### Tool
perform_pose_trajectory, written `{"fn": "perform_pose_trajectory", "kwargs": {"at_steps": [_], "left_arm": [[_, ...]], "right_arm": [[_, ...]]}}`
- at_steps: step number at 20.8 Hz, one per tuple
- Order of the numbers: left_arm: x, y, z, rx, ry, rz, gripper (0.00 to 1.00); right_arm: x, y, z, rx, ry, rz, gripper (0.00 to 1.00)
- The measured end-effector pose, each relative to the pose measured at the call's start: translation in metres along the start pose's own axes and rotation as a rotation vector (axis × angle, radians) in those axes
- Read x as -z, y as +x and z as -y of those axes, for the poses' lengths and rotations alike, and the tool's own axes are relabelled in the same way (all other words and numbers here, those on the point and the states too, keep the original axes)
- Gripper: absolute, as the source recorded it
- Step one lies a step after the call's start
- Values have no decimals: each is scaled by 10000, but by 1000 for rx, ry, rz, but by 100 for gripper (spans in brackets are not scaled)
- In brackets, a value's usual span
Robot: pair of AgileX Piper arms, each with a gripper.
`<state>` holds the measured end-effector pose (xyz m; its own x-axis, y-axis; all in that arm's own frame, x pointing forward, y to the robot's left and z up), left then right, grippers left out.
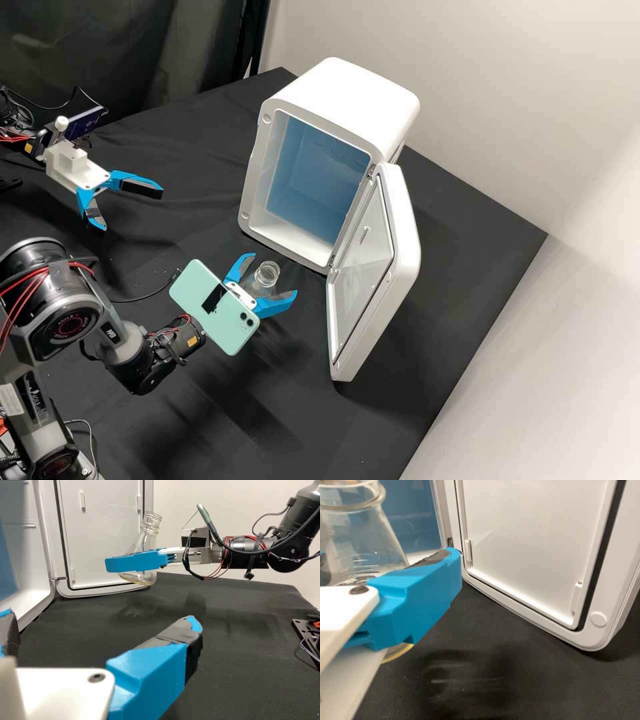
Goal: Place the flask in the incubator
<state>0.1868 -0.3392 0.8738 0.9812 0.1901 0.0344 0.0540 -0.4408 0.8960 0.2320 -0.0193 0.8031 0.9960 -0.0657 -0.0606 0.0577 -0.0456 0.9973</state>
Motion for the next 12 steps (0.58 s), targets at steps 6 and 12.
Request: {"fn": "perform_pose_trajectory", "kwargs": {"at_steps": [6, 12], "left_arm": [[8, -3, -2, -1, 0, -4, 100], [8, -3, -2, -1, 0, -4, 100]], "right_arm": [[-4, 1, 2, 1, 2, 2, 0], [52, 186, 87, 34, 1, -29, 0]]}}
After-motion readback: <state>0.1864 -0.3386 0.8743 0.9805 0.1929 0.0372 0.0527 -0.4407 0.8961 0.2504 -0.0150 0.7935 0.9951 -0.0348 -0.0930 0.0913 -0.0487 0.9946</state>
